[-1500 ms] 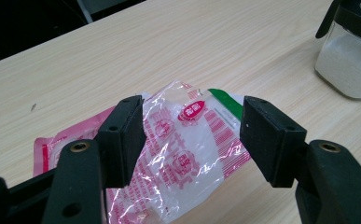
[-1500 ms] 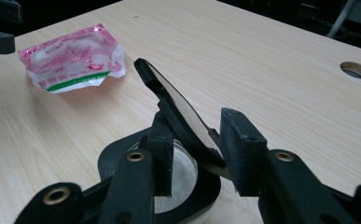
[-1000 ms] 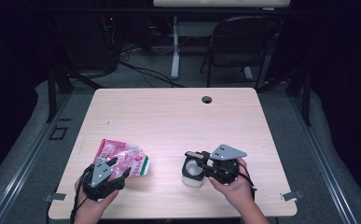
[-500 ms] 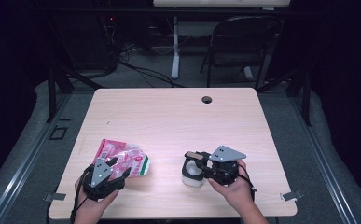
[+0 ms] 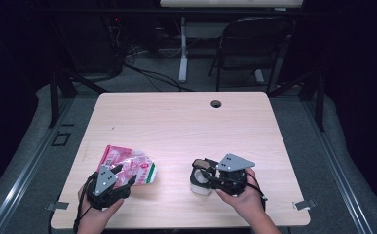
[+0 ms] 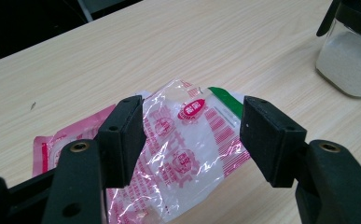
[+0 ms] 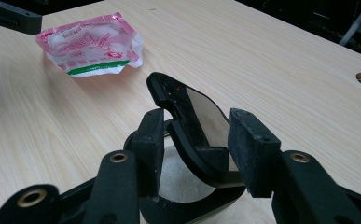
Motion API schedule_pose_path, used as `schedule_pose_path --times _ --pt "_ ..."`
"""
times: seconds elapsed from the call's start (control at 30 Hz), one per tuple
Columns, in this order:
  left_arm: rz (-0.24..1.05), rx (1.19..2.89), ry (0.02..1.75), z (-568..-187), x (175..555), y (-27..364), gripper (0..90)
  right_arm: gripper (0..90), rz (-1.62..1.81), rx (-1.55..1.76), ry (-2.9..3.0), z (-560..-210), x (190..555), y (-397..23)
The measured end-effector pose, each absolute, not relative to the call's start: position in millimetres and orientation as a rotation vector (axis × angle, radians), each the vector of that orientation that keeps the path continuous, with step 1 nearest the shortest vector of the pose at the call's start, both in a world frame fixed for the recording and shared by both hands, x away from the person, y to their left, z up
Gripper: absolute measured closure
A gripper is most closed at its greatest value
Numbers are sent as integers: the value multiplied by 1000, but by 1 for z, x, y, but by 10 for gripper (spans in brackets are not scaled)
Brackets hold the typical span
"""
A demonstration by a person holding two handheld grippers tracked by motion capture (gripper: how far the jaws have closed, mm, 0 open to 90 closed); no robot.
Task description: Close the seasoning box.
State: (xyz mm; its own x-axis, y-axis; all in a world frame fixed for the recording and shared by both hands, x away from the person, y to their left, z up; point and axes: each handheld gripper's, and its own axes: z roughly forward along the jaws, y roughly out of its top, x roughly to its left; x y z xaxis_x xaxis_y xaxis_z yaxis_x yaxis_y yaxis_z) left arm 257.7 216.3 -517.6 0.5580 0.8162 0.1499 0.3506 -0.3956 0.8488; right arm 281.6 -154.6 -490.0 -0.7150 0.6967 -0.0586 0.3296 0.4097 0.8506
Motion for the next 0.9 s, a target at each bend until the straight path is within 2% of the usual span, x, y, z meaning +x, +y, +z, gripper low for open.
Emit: schedule_pose_path --times 0.9 --pt "726 1981 939 -518 258 216 400 523 1210 844 2268 -501 272 -153"
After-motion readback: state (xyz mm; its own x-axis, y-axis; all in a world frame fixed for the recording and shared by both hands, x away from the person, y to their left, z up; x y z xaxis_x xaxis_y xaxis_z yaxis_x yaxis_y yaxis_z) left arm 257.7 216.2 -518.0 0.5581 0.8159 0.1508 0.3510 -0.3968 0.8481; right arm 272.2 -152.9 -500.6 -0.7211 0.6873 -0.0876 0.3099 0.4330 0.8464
